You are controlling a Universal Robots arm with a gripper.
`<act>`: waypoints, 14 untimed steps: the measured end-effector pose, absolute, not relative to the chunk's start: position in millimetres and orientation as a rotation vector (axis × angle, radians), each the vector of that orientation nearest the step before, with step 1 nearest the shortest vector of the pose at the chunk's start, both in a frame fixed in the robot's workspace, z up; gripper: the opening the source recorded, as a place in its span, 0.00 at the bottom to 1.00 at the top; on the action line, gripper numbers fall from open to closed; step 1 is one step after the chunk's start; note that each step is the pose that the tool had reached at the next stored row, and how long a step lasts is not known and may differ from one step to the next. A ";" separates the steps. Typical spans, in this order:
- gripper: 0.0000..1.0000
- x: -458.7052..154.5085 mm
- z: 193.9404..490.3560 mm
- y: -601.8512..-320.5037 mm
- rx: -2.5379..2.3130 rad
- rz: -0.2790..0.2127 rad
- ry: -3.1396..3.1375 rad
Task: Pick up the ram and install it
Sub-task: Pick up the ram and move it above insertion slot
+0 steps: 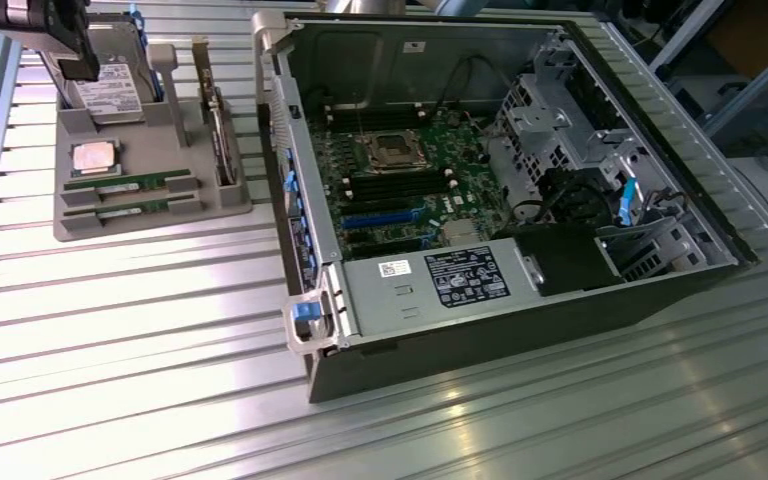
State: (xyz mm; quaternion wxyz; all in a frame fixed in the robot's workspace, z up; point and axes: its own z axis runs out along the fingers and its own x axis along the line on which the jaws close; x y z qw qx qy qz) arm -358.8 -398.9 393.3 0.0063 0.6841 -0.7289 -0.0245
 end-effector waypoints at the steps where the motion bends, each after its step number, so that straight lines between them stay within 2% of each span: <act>1: 0.11 -358.8 393.3 -399.0 2.141 -0.077 -2.281; 6: 0.11 -358.8 393.3 -398.9 2.141 -0.077 -2.281; 9: 0.29 -358.8 393.3 -398.9 2.141 -0.077 -2.281; 10: 0.29 -358.8 393.3 -398.9 2.141 -0.077 -2.281; 11: 0.36 -358.8 393.3 -398.9 2.141 -0.077 -2.281; 14: 0.36 -358.8 393.2 -398.9 2.141 -0.077 -2.281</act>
